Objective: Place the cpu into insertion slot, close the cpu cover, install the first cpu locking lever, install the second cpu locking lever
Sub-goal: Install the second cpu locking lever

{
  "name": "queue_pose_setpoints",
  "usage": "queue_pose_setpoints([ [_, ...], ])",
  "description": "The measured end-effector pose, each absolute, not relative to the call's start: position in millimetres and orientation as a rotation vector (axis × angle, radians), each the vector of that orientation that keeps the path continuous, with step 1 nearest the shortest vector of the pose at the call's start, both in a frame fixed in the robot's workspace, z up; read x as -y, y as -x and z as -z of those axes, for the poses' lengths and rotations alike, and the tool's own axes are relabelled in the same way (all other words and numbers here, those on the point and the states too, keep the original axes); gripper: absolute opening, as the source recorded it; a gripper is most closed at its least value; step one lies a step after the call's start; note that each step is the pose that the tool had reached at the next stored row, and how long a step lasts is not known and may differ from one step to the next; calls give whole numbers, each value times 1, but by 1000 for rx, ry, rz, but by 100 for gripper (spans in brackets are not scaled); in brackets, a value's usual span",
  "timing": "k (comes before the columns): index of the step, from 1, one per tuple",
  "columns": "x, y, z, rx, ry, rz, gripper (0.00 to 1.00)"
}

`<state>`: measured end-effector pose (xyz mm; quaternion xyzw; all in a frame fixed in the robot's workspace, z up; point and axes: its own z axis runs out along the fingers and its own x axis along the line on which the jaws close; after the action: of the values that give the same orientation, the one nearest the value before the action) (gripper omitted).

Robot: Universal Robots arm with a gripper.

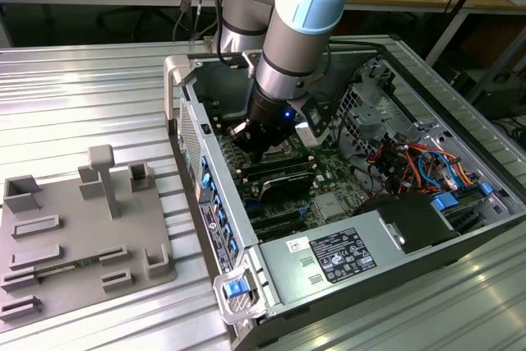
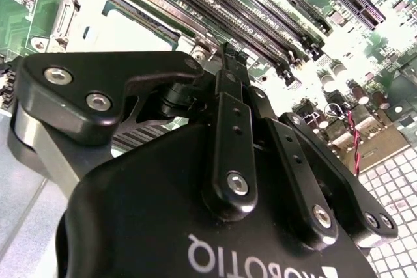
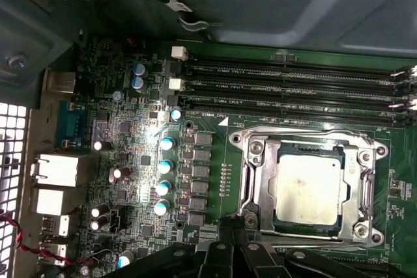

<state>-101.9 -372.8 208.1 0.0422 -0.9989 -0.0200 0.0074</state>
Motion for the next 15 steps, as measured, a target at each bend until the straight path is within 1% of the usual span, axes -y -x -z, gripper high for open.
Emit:
queue_pose_setpoints([
  [15,372,103,-208,3123,-132,66,11],
])
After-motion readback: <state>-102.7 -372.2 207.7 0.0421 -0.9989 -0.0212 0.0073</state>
